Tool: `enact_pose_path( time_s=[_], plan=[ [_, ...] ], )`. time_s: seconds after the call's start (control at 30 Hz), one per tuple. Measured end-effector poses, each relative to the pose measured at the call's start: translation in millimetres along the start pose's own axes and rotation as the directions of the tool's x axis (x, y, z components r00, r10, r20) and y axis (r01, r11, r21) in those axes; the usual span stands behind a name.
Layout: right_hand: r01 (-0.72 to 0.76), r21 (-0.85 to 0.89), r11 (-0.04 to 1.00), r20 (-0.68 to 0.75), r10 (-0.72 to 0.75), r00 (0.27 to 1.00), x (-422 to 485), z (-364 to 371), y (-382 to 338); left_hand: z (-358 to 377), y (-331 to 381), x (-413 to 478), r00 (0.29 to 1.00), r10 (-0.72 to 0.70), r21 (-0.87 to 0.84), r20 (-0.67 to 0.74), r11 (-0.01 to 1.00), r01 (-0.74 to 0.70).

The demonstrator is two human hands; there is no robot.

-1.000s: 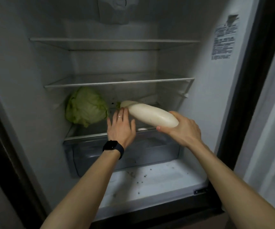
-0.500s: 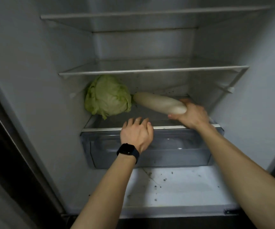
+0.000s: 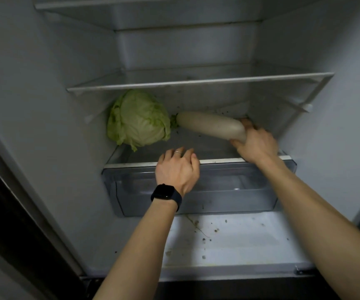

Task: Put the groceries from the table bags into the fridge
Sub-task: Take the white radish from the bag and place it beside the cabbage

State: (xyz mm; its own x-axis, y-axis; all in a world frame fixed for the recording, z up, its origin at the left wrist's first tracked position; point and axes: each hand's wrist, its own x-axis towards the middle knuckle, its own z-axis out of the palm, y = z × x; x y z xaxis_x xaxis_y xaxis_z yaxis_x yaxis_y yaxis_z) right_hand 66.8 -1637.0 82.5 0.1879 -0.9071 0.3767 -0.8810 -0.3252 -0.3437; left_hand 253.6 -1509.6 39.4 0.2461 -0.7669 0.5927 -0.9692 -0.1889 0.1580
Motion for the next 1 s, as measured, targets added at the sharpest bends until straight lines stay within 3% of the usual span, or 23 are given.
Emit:
enact_pose_path(
  time_s=[0.47,0.7,0.87,1.0],
  plan=[
    [0.122,-0.084,0.989,-0.062,-0.128,0.990,-11.4,-0.1,0.9,-1.3,1.0,-1.4,0.999,-0.008,0.002,0.050,1.000,0.008],
    [0.171,0.045,0.984,-0.274,-0.152,0.950,-57.5,1.4,2.9,-1.7,-0.9,-1.6,0.998,0.008,-0.019,0.055,1.000,-0.007],
    [0.140,0.056,0.989,-0.128,-0.132,0.983,-105.6,-3.3,6.4,-9.2,-2.5,0.9,0.990,0.023,-0.066,0.142,0.998,-0.013],
    [0.186,-0.069,0.980,0.011,-0.185,0.983,-143.7,-25.3,3.3,-23.9,-0.9,-17.7,0.984,0.028,-0.118,0.179,0.993,-0.007]
  ],
)
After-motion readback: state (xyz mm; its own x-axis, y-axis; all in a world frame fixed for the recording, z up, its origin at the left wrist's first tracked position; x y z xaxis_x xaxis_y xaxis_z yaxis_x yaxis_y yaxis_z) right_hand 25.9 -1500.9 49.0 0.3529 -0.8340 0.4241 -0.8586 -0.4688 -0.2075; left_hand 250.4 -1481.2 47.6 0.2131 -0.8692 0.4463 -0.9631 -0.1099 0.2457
